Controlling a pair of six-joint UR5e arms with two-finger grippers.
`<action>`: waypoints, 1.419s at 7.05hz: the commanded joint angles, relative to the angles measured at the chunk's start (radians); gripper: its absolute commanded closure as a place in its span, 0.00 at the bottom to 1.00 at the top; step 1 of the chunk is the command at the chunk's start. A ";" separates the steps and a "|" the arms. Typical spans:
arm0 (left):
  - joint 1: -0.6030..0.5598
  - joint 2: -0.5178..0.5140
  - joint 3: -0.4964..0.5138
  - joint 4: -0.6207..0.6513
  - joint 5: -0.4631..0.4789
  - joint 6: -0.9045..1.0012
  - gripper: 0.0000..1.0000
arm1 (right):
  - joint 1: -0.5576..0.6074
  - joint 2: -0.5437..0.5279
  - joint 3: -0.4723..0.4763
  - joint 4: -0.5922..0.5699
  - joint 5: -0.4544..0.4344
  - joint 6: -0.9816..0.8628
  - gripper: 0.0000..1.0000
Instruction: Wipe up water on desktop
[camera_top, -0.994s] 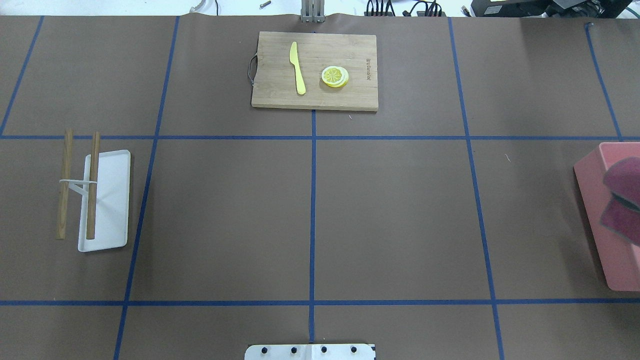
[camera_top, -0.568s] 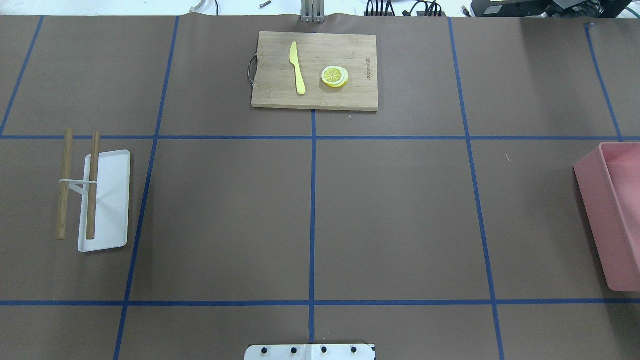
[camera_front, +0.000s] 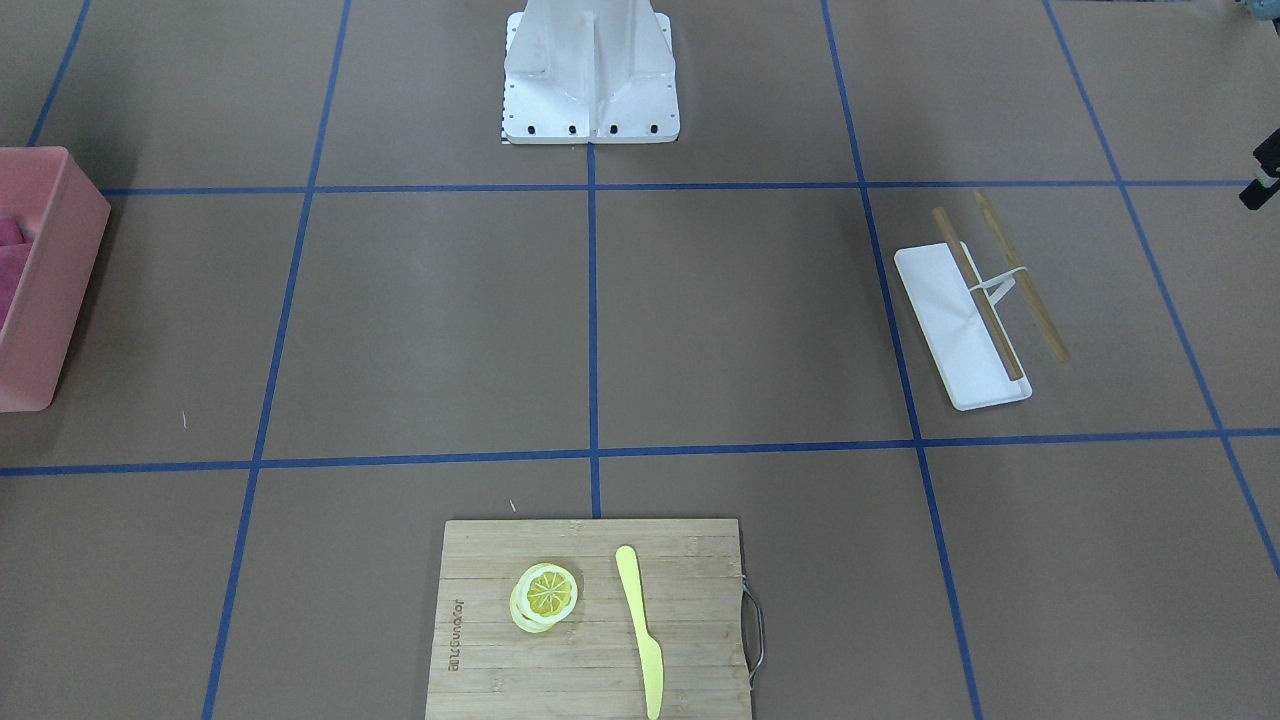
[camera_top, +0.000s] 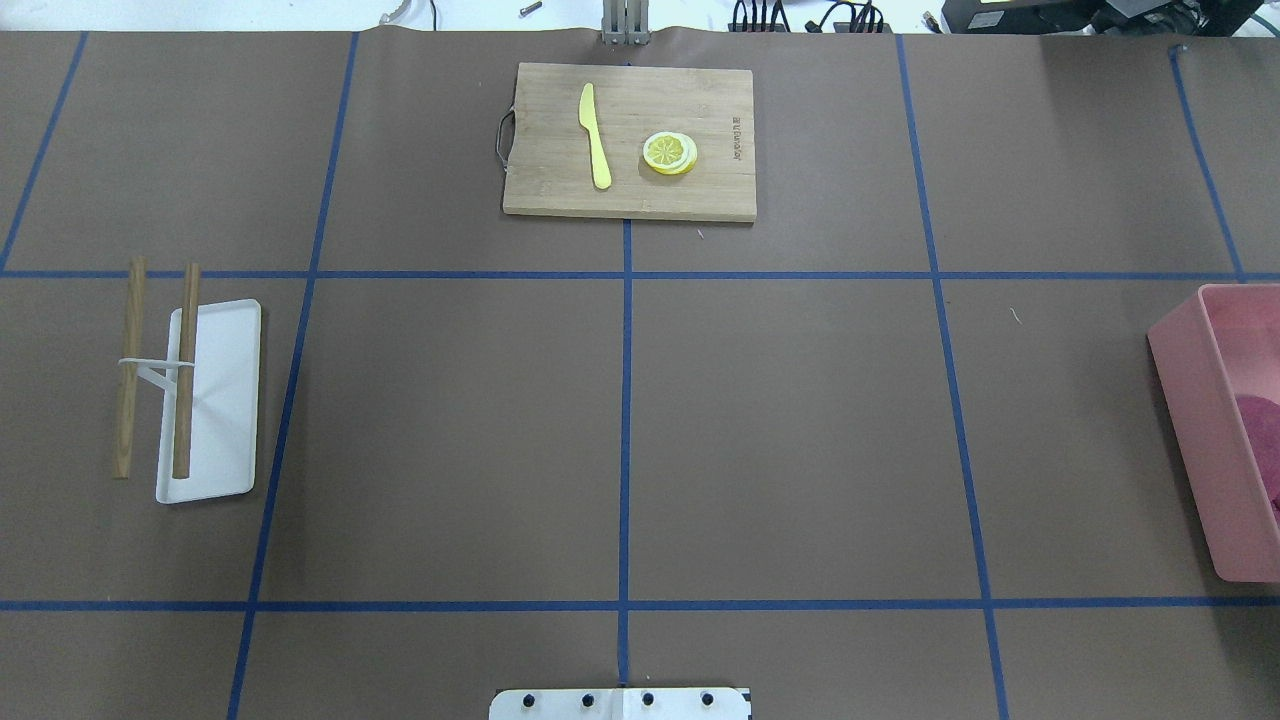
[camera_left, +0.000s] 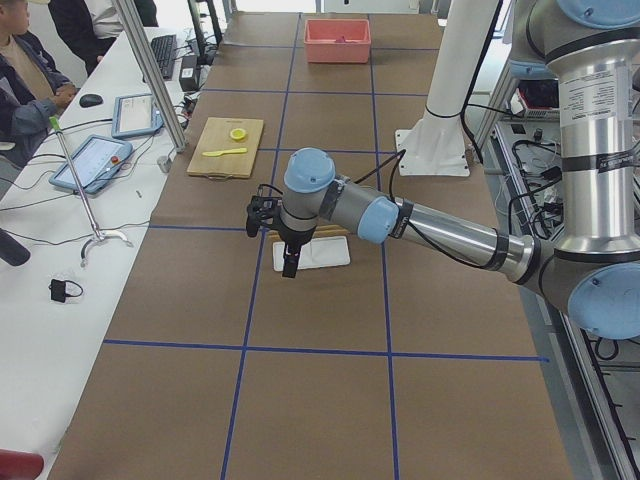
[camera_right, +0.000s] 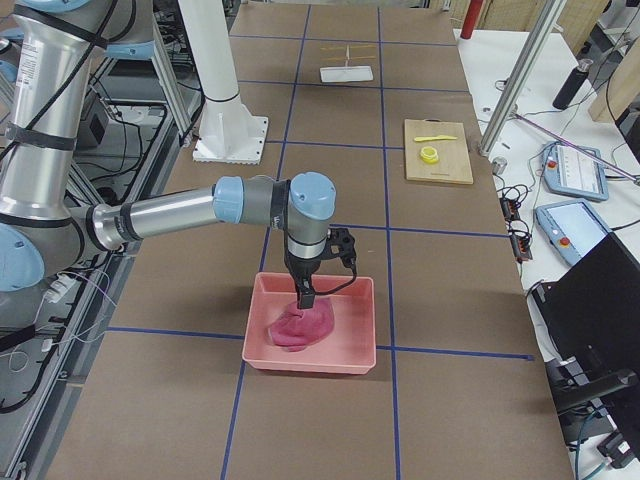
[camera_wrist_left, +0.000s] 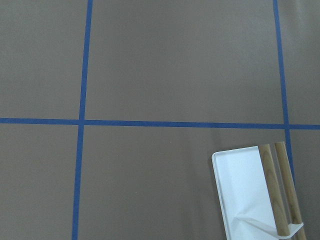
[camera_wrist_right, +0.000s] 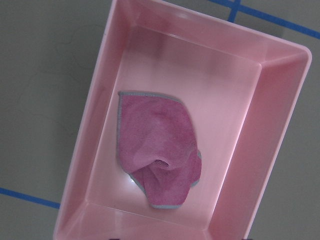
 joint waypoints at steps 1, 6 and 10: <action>-0.062 0.065 0.044 -0.004 0.004 0.180 0.02 | 0.040 0.009 -0.044 0.000 0.007 0.003 0.00; -0.067 0.133 0.123 -0.015 0.008 0.195 0.02 | 0.057 0.012 -0.030 0.032 0.045 0.008 0.00; -0.066 0.156 0.176 -0.016 0.014 0.195 0.02 | 0.079 0.012 -0.028 0.062 0.044 0.009 0.00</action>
